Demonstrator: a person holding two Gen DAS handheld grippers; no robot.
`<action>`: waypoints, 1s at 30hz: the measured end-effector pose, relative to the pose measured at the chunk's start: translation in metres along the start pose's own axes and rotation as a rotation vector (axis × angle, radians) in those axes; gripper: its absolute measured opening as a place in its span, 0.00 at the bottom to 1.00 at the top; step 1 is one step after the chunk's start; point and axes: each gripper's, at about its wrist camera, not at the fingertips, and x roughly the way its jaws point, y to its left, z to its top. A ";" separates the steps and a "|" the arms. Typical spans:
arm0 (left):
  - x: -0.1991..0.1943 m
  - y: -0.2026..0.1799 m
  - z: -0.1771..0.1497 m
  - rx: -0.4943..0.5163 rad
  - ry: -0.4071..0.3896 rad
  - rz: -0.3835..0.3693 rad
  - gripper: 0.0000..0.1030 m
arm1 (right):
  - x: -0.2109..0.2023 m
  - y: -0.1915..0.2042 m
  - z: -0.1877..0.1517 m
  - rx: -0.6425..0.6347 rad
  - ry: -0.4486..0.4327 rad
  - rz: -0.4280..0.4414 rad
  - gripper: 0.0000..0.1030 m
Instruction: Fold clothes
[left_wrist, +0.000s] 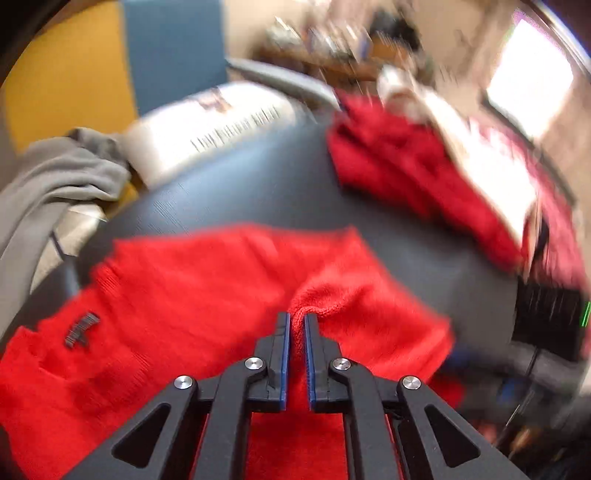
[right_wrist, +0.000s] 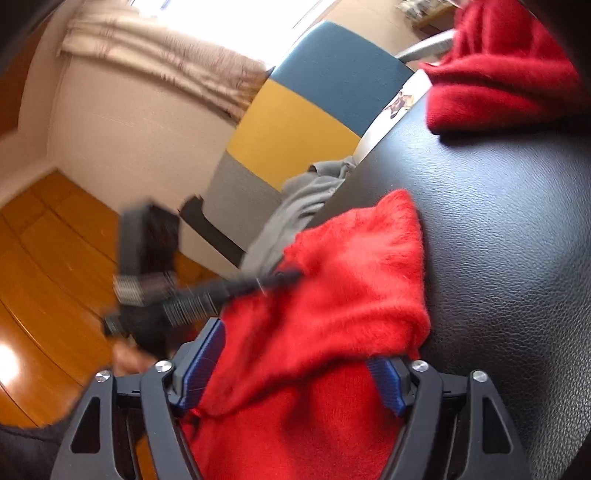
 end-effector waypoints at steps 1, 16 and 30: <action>-0.005 0.004 0.005 -0.021 -0.029 0.005 0.07 | 0.003 0.003 -0.001 -0.016 0.012 -0.009 0.79; -0.049 0.053 -0.075 -0.302 -0.076 0.065 0.42 | 0.001 0.002 0.005 -0.014 0.174 0.010 0.79; -0.129 0.122 -0.236 -0.622 -0.161 0.217 0.50 | 0.027 -0.008 0.097 -0.182 0.225 -0.434 0.67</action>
